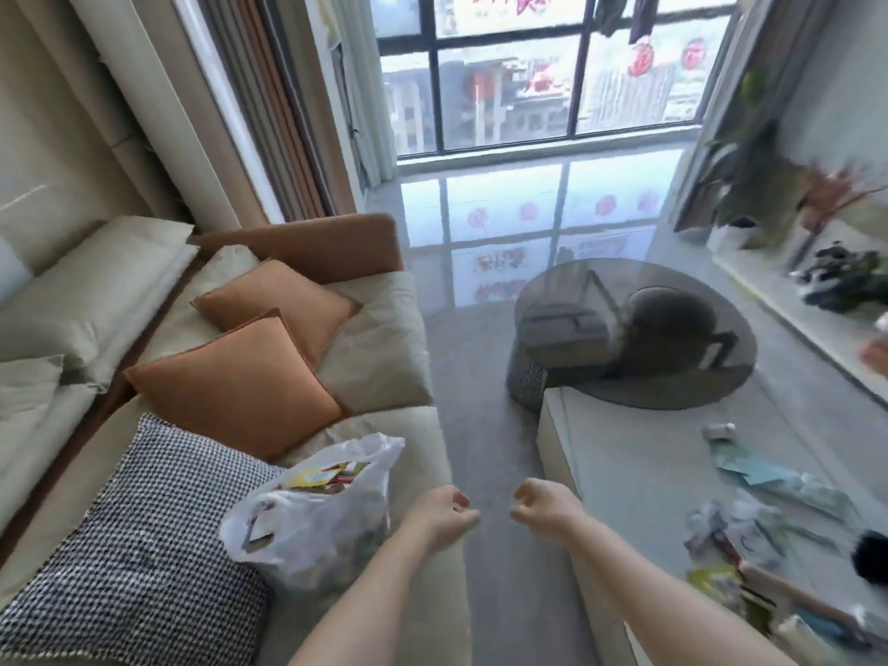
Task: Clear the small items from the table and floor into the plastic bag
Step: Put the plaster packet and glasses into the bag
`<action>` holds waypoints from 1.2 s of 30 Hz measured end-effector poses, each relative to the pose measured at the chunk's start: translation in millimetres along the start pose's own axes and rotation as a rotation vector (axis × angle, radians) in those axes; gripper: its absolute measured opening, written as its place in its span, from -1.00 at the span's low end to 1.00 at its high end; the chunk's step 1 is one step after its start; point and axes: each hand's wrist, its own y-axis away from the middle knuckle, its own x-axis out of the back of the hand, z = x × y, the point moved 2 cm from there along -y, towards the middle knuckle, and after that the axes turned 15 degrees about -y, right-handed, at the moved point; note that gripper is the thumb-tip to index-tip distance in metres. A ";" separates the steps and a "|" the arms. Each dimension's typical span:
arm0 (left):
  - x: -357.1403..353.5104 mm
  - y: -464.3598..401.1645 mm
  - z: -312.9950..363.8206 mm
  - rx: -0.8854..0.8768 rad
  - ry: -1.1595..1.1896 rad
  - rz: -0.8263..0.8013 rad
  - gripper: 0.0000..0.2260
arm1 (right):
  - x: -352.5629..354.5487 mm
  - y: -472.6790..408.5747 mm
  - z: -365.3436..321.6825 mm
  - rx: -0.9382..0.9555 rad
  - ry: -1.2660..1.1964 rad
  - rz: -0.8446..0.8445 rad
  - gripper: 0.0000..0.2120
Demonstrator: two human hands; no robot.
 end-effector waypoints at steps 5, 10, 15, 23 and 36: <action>-50.4 19.3 74.1 -0.157 -0.131 -0.053 -0.69 | 40.2 58.6 78.3 -0.077 -0.039 0.104 -0.66; -118.9 68.3 143.0 -0.336 -0.310 -0.129 -0.71 | 66.0 147.3 161.7 -0.173 -0.139 0.242 -0.60; -185.3 124.6 203.2 -0.501 -0.398 -0.168 -0.66 | 78.7 237.0 235.5 -0.272 -0.232 0.398 -0.60; -261.8 185.8 282.2 -0.753 -0.565 -0.205 -0.67 | 103.2 346.5 318.3 -0.444 -0.345 0.613 -0.59; -333.3 186.0 394.1 -0.922 -0.636 -0.285 -0.75 | 129.1 415.8 410.5 -0.690 -0.581 0.839 -0.68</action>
